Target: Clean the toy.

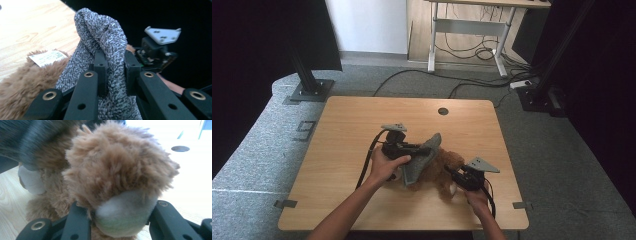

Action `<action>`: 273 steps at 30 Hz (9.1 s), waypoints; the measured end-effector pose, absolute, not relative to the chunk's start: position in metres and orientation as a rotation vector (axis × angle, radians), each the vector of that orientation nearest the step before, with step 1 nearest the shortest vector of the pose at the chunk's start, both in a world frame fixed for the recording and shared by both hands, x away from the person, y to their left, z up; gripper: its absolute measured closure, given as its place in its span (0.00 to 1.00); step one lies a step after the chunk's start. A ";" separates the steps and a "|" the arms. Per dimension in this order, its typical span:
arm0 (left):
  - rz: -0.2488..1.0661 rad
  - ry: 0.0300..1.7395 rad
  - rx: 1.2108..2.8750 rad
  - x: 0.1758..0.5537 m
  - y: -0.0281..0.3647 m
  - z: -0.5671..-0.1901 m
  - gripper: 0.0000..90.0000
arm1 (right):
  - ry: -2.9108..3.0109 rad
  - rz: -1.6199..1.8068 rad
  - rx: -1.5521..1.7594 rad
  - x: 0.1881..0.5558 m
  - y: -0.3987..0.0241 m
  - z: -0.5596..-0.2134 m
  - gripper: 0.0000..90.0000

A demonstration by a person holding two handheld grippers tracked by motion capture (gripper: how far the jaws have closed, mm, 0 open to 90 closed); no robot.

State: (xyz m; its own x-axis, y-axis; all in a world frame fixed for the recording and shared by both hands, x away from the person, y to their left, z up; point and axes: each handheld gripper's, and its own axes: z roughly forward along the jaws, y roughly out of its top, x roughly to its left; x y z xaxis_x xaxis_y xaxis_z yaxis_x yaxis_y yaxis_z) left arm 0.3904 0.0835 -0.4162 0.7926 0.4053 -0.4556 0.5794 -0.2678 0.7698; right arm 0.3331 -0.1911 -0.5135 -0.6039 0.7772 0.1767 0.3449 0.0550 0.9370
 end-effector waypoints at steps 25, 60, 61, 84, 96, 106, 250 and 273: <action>-0.162 0.820 2.018 0.408 0.048 -0.436 0.85 | 1.988 1.555 1.110 0.333 -0.190 -0.515 0.75; -0.114 0.742 2.011 0.386 0.045 -0.411 0.85 | 2.002 1.569 1.116 0.335 -0.193 -0.518 0.75; -0.099 0.757 2.031 0.388 0.041 -0.415 0.85 | 2.002 1.568 1.114 0.335 -0.193 -0.518 0.75; -0.088 1.001 1.826 0.420 0.178 -0.427 0.85 | 2.003 1.550 1.104 0.334 -0.197 -0.520 0.75; -0.016 1.084 1.820 0.431 0.207 -0.428 0.84 | 2.001 1.548 1.097 0.334 -0.197 -0.520 0.75; -0.021 1.138 1.860 0.433 0.217 -0.449 0.84 | 1.997 1.546 1.100 0.335 -0.198 -0.520 0.74; -0.369 0.924 1.806 0.382 0.199 -0.464 0.85 | 2.297 1.544 0.720 0.304 -0.152 -0.497 0.85; -0.401 0.903 1.789 0.367 0.202 -0.473 0.86 | 2.322 1.514 0.943 0.343 -0.138 -0.476 0.39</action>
State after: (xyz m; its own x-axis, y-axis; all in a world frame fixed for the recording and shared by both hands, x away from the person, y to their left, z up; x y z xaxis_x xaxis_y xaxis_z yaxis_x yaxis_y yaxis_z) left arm 0.3673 0.2023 -0.4732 0.6599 0.3884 -0.6432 0.7376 -0.1714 0.6532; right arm 0.3433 -0.1385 -0.4757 -0.7723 0.6145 0.1609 0.3951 0.2663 0.8792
